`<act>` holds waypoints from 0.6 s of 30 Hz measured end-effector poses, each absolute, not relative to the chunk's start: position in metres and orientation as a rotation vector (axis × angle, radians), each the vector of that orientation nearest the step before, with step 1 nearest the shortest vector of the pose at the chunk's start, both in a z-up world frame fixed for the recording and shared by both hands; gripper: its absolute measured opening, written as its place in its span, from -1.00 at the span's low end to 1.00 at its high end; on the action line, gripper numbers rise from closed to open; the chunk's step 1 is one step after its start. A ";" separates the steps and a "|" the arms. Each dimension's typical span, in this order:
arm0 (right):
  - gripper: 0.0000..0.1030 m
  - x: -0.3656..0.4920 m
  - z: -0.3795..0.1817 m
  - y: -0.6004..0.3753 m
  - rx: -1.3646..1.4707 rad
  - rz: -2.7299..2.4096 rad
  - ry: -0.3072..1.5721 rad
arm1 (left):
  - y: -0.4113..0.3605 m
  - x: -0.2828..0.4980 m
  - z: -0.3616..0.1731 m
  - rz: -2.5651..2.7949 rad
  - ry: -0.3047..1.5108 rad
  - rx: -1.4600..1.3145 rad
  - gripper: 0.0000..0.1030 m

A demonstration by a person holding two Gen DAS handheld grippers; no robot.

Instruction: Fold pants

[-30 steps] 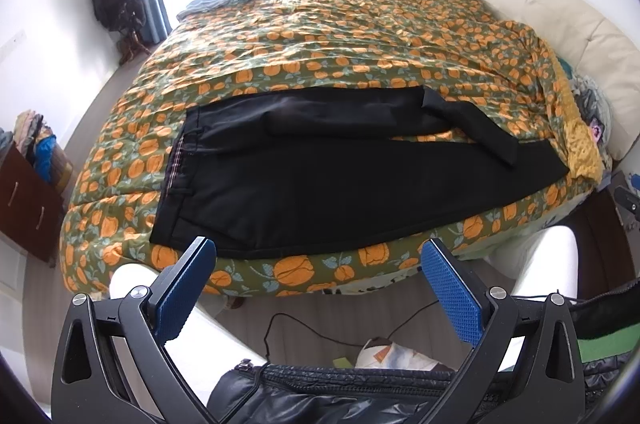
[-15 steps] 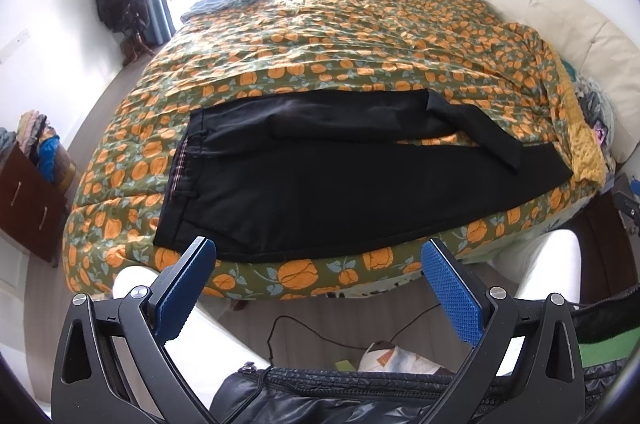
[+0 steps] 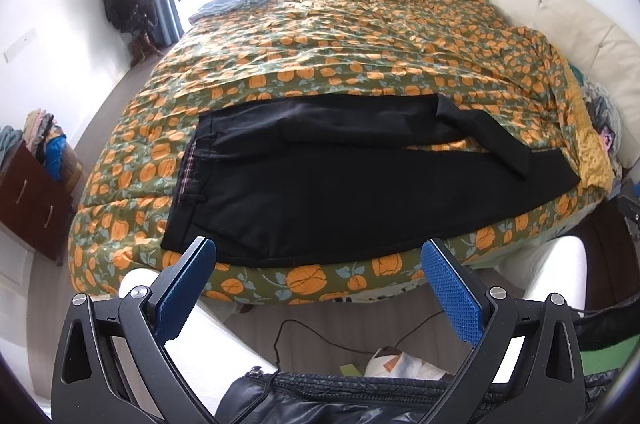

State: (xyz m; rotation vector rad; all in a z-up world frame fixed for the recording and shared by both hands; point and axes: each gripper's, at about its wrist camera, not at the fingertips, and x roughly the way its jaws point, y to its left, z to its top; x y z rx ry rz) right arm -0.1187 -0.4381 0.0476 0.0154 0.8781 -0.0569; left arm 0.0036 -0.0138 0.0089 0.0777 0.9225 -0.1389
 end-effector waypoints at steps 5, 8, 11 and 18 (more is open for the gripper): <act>1.00 -0.117 0.049 -0.440 0.008 -0.057 0.870 | -0.005 0.009 0.013 -0.111 0.911 0.065 0.99; 1.00 -0.116 0.049 -0.439 0.005 -0.059 0.864 | 0.001 0.011 0.017 -0.077 0.889 0.088 0.99; 1.00 -0.115 0.049 -0.439 -0.002 -0.063 0.860 | 0.005 0.014 0.020 -0.041 0.866 0.107 0.99; 1.00 -0.108 0.044 -0.441 0.011 -0.104 0.856 | 0.008 0.022 0.030 -0.027 0.812 0.094 0.99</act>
